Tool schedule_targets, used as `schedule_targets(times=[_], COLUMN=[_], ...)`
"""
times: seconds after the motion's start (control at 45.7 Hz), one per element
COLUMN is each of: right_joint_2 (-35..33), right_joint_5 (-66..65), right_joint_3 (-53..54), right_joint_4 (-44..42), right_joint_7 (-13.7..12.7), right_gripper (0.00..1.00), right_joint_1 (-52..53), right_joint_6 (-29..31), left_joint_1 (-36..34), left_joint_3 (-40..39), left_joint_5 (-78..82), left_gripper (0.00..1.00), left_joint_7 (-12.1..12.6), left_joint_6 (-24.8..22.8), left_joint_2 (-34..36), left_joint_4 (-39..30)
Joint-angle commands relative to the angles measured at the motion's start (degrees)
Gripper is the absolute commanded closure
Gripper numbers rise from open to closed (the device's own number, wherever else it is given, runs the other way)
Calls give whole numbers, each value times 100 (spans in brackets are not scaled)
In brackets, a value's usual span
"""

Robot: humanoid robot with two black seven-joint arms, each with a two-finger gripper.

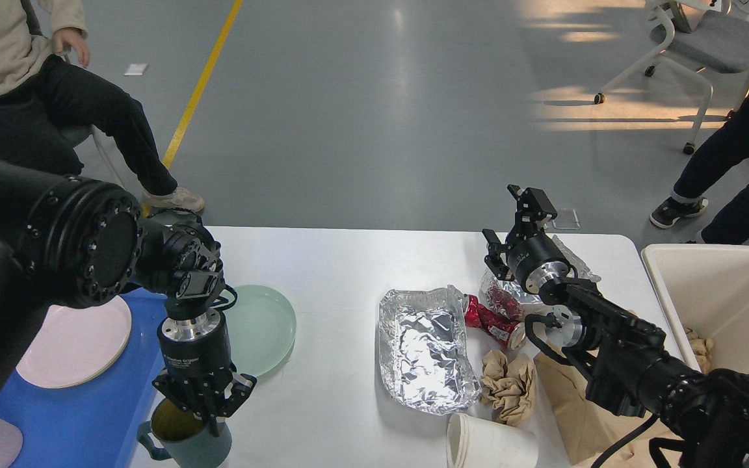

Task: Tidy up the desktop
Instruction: 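Close the left gripper on the dark teal mug, then carry the teal mug onto the blue tray and release it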

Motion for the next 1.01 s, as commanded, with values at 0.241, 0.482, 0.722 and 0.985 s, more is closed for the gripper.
schedule_targets(times=[0.241,0.482,0.722,0.985], right_joint_2=[0,0,0,0], right_joint_5=[1,1,1,1], right_joint_3=[0,0,0,0], right_joint_4=[0,0,0,0], right_joint_7=[0,0,0,0], right_gripper=[0,0,0,0], right_joint_1=[2,2,-6,2], right_joint_6=[4,4,-5,4], left_joint_1=[-1805,-2026,-823,241], left_joint_3=[463,1069,1219,684], left_joint_5=[38,108,100,-6], left_gripper=[100,100,100,100], left_joint_7=[35,61,35,-71], left_joint_6=[-6,-6,-6,-6], left_joint_2=[1023,2262,3327,3292], left_joint_4=[-794,-698,461,964])
